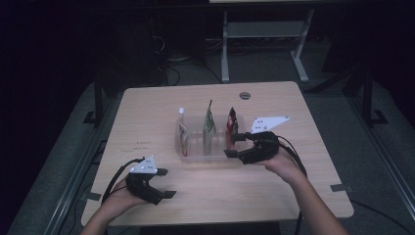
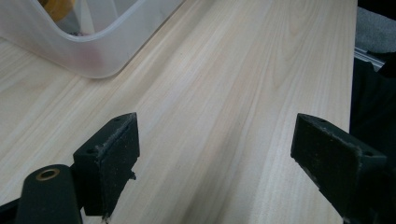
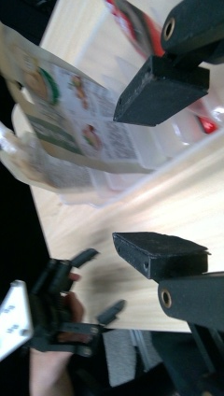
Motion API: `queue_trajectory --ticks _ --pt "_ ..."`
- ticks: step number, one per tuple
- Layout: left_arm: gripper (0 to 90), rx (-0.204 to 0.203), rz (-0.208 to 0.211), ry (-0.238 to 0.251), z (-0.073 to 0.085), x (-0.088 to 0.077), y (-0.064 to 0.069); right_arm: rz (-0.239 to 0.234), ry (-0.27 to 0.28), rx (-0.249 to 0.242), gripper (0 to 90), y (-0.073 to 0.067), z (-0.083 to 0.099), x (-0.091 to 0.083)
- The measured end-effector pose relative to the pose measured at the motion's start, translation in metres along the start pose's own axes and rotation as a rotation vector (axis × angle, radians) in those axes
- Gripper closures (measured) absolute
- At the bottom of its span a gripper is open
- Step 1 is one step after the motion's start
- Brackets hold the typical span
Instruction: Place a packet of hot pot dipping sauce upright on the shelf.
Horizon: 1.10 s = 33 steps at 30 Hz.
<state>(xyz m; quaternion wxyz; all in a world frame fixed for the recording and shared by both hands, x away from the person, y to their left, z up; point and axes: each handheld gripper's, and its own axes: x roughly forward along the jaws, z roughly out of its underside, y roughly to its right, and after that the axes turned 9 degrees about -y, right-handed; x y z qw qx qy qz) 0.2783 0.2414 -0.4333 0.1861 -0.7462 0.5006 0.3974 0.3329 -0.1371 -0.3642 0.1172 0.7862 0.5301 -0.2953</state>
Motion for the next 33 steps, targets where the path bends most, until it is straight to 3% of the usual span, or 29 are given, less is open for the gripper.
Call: queue_trajectory --ticks 4,14,27,33 --pt "15.1 -0.005 0.003 -0.005 -0.001 -0.002 0.002 0.009 -0.043 -0.02 33.9 -0.007 0.013 -0.003" --pt "15.1 -0.027 0.002 0.003 -0.001 -0.007 0.006 0.058 -0.114 0.018 32.1 -0.007 0.05 -0.013" --pt "15.1 -0.029 -0.051 -0.05 0.019 -0.009 0.007 0.17 -0.206 0.103 27.3 0.002 0.104 -0.028" --pt "15.1 -0.015 -0.079 -0.069 0.024 -0.008 0.005 0.195 -0.27 0.101 24.2 0.004 0.117 -0.024"
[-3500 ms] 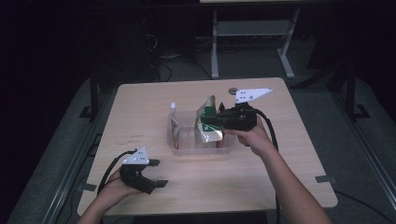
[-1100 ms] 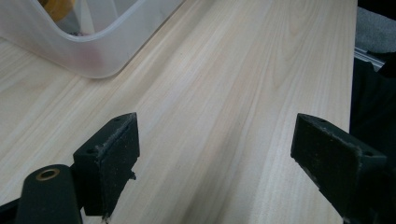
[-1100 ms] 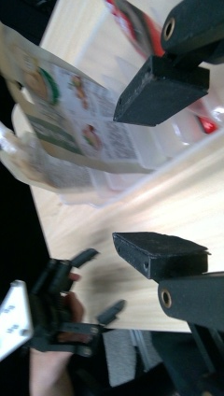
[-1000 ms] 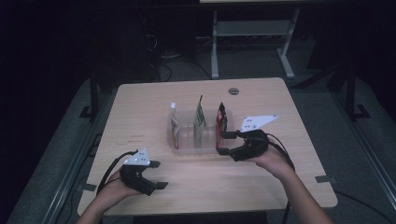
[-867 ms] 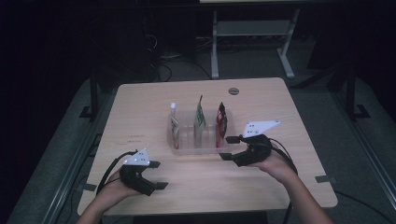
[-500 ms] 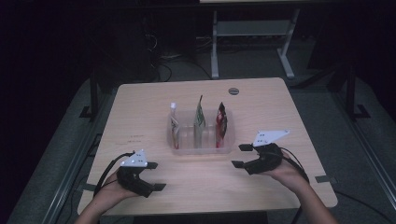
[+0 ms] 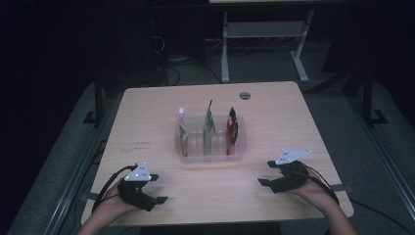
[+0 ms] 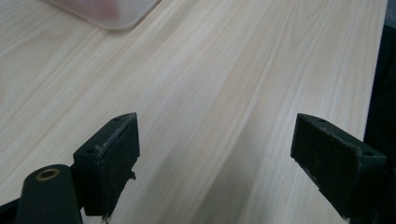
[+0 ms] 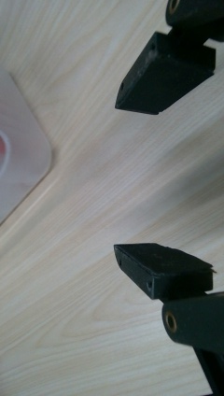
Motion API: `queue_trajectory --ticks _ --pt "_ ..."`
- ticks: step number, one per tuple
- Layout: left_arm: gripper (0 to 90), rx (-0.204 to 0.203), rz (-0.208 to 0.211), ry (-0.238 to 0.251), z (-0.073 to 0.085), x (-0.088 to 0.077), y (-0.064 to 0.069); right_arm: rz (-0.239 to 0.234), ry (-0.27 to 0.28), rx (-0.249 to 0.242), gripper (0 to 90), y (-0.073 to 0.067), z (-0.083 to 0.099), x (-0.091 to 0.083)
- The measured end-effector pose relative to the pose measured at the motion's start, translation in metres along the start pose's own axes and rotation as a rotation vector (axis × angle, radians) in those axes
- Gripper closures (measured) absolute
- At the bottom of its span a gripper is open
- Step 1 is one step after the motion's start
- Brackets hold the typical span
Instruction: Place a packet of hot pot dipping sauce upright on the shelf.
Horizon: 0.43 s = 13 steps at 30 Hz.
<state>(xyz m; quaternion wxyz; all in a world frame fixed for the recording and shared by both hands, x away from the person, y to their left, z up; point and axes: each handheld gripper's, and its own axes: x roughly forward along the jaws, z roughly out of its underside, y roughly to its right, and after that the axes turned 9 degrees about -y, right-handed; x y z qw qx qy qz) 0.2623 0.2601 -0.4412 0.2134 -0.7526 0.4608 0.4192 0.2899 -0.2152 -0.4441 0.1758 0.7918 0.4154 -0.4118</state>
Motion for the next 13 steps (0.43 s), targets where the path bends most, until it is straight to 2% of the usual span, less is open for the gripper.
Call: queue_trajectory --ticks 4,7,13 --pt "15.1 -0.007 -0.004 -0.005 0.0024 0.0009 -0.0019 0.017 -0.022 -0.014 23.6 0.0006 0.0021 0.0022" --pt "15.2 0.004 -0.003 -0.016 0.0029 0.0018 -0.0024 0.03 -0.041 -0.024 23.3 0.0011 0.0031 0.0029" --pt "15.2 0.016 -0.004 -0.029 0.0031 0.0026 -0.0026 0.033 -0.018 -0.025 20.6 0.0023 0.0045 0.0022"
